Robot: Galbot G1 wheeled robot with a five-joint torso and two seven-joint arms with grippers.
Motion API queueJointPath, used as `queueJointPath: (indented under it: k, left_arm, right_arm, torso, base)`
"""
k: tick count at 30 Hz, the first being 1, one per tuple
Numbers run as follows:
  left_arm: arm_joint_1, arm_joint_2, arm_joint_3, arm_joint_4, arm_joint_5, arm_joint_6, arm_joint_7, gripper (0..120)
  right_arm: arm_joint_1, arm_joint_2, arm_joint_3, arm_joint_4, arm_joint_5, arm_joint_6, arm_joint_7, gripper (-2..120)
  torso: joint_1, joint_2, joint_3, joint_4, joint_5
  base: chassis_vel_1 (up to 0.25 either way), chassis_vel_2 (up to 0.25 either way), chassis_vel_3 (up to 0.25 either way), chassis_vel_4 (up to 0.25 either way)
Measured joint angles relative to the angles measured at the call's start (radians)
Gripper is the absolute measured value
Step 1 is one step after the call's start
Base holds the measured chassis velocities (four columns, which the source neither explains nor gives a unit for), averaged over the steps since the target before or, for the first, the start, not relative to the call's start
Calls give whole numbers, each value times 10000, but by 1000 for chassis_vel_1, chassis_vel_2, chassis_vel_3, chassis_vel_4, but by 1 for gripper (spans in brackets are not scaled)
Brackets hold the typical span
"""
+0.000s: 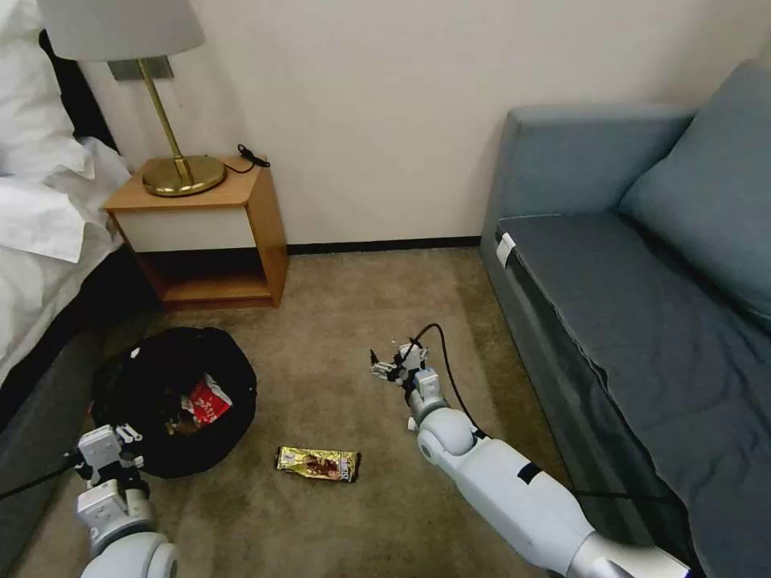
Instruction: Pick up the trash bin, then pick up the garbage on the floor and place it into the trash bin.
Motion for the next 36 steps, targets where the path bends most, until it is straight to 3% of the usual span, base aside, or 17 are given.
queueJointPath:
  k: [6, 12, 16, 25, 29, 36]
  left_arm:
    - [281, 51, -153, -220, -125, -15, -31, 3]
    - [407, -71, -195, -545, -123, -13, -62, 3]
    - [496, -363, -192, -810, -10, 7, -85, 3]
    - [753, -667, -169, -1009, 305, -86, -113, 3]
    - [948, -803, -168, -1194, 384, -116, -150, 3]
    - [1043, -836, -165, -1371, 458, -120, -175, 3]
  right_arm:
    - [554, 243, -399, -79, 376, -1915, -2155, 100]
    - [689, 648, -836, -559, 140, -2692, -3362, 100]
    - [712, 1062, -1397, -1142, -126, -3195, -4255, 100]
    - [703, 1221, -2129, -1754, -957, -3355, -5110, 100]
    - [656, 1627, -2138, -2637, -1634, -3125, -5455, 100]
    - [596, 1896, -1978, -3210, -2425, -3013, -5470, 100]
  torso:
    - [1, 0, 0, 0, 0]
    - [1, 0, 0, 0, -1]
    - [1, 0, 0, 1, 0]
    - [1, 0, 0, -1, 0]
    - [1, 0, 0, 0, 1]
    - [1, 0, 0, 0, 0]
  base:
    - [0, 0, 0, 0]
    - [0, 0, 0, 0]
    - [0, 0, 0, 0]
    - [0, 0, 0, 0]
    - [0, 0, 0, 0]
    - [0, 0, 0, 0]
